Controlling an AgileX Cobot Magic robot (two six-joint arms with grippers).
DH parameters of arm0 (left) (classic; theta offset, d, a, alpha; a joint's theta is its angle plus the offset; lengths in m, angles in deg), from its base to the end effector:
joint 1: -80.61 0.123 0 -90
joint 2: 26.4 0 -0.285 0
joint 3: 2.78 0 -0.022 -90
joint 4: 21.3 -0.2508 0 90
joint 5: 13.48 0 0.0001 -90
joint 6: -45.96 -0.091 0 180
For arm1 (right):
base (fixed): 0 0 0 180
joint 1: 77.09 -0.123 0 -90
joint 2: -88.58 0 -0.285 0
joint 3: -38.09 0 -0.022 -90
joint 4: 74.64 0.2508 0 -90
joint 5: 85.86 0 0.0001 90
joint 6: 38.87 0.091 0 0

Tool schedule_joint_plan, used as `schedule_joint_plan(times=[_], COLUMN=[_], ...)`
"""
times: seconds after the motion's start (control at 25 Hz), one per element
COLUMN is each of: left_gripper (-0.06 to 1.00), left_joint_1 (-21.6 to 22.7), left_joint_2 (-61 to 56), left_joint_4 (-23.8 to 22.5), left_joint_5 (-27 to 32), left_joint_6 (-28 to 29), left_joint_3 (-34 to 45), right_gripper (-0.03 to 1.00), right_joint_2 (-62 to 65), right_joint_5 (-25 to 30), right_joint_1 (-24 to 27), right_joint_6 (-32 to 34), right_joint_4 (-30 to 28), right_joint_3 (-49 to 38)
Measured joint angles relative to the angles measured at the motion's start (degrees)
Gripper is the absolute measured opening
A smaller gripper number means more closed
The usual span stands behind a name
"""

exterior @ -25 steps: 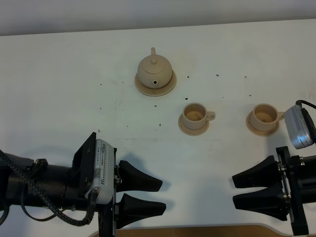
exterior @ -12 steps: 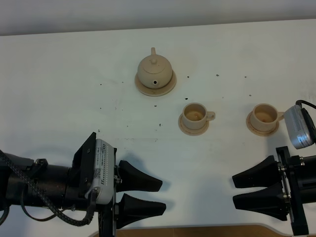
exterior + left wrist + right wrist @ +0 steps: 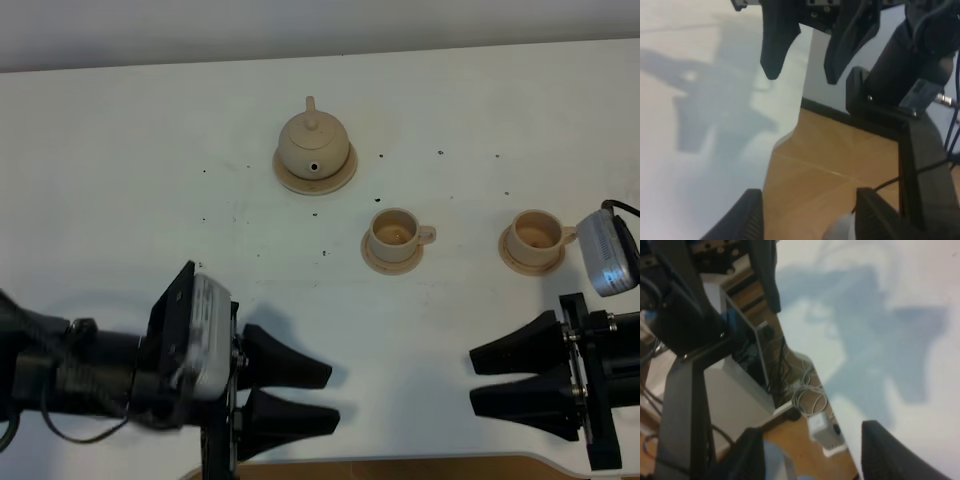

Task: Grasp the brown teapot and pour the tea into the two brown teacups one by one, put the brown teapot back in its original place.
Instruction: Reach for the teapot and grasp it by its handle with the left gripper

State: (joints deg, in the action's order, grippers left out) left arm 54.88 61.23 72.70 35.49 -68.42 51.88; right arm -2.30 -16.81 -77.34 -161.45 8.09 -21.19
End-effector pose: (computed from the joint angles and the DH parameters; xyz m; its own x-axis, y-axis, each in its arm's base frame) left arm 0.1498 -0.1483 0.1785 -0.3997 0.4221 -0.8137 0.9138 0.2537 -0.3172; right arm 0.1547 0.0850 0.1679 -0.4524 -0.2996 -0.8400 -0.8890 0.2268 0.3979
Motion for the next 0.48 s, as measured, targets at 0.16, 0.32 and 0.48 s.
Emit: schedule_joint_plan(times=[0.16, 0.32, 0.48], left_gripper=[0.42, 0.42, 0.42], left_joint_1=[0.0, 0.0, 0.0], left_joint_2=[0.1, 0.2, 0.2], left_joint_4=[-4.1, -13.6, -24.9], left_joint_5=[-1.6, -2.0, -1.9], left_joint_6=[9.2, 21.3, 33.9], left_joint_3=[-4.5, -11.1, -18.1], right_gripper=[0.46, 0.46, 0.46], right_joint_2=[0.0, 0.0, 0.0], right_joint_5=[0.0, 0.0, 0.0], right_joint_1=[0.0, 0.0, 0.0], right_joint_6=[0.0, 1.0, 3.5], right_joint_4=[3.9, 8.5, 11.9], right_joint_3=[0.0, 0.0, 0.0])
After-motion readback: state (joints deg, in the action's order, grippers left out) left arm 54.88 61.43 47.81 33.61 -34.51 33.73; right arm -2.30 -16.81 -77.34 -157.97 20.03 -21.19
